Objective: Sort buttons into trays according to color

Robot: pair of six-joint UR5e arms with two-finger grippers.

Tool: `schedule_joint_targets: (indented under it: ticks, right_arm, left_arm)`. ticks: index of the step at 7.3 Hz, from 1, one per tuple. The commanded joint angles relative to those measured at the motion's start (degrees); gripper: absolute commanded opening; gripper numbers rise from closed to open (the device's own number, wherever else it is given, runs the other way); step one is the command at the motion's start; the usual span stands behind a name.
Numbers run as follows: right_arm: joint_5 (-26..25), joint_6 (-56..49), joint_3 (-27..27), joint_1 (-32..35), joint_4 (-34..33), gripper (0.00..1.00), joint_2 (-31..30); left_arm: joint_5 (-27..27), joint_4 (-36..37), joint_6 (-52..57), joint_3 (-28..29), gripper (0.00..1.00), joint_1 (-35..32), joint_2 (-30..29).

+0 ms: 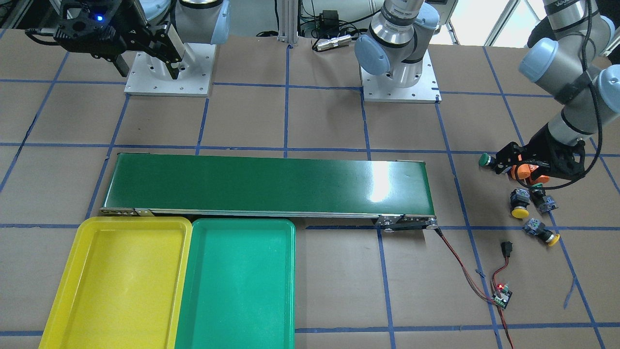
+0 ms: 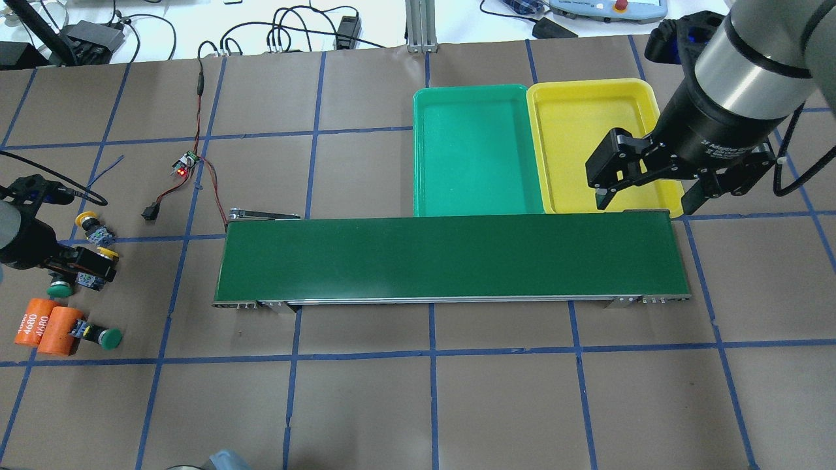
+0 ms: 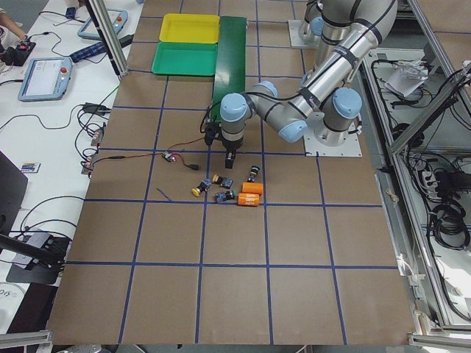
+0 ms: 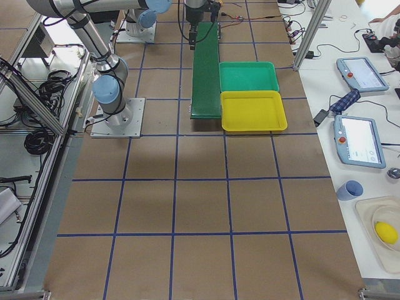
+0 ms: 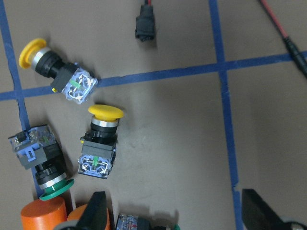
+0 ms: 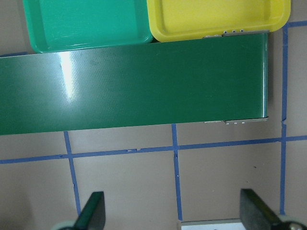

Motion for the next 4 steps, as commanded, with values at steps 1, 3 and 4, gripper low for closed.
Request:
schedule_joint_targets:
  ticks: [1, 3, 4]
  right_arm:
    - [-0.1, 0.6, 0.1, 0.0, 0.5, 1.0, 0.0]
    - [-0.1, 0.6, 0.1, 0.1, 0.6, 1.0, 0.0]
    - [-0.1, 0.7, 0.1, 0.0, 0.6, 1.0, 0.0]
  left_arm:
    - [5.4, 1.5, 21.2, -1.7, 1.0, 0.6, -1.7]
    - [8.9, 4.0, 20.3, -3.6, 1.0, 0.1, -2.5]
    - [8.7, 5.2, 17.5, -4.0, 1.0, 0.1, -2.7]
